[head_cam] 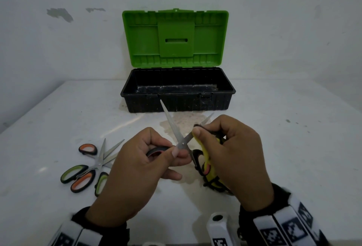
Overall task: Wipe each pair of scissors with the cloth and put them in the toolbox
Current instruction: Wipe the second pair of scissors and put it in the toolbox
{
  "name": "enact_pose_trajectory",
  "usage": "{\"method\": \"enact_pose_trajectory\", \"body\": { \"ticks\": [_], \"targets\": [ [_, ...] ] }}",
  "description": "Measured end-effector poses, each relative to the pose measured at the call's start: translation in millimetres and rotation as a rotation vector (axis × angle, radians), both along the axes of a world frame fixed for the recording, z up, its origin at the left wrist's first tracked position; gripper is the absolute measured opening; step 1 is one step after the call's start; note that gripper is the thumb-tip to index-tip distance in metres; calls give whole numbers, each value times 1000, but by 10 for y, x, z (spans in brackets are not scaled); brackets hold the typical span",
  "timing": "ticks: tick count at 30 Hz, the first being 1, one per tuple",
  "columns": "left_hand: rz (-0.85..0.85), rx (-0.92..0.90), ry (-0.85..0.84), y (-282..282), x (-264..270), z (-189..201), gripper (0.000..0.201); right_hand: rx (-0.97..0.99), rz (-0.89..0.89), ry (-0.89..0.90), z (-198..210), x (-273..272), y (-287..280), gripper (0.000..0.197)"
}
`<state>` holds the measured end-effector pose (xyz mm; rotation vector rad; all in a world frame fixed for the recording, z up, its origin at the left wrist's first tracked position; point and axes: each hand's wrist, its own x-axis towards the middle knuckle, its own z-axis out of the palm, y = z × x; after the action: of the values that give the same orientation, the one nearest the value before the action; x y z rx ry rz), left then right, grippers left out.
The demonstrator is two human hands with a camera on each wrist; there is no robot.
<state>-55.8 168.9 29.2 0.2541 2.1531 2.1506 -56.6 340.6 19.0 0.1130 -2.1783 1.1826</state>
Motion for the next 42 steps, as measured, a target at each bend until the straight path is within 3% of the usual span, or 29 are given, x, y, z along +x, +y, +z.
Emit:
{"method": "enact_pose_trajectory", "body": {
  "ticks": [12,16,21,25,31,42],
  "targets": [
    [2,44,51,2,26,-75,7,-75,-43,23,15,-40,55,12],
    [7,82,63,-36,24,-93,13,-79,19,12,29,19,7,12],
    [-26,114,32,-42,29,-114,16,-88,-62,39,37,-63,104,15],
    [-21,153,13,-89,12,-107,26,-78,20,16,44,5,40,12],
    [-31,150,-16,-92,-3,-115,30,-142,-23,24,45,-68,140,13],
    [-46,162,-86,-151,-69,-98,23,-108,18,-6,87,-73,126,13]
  ]
}}
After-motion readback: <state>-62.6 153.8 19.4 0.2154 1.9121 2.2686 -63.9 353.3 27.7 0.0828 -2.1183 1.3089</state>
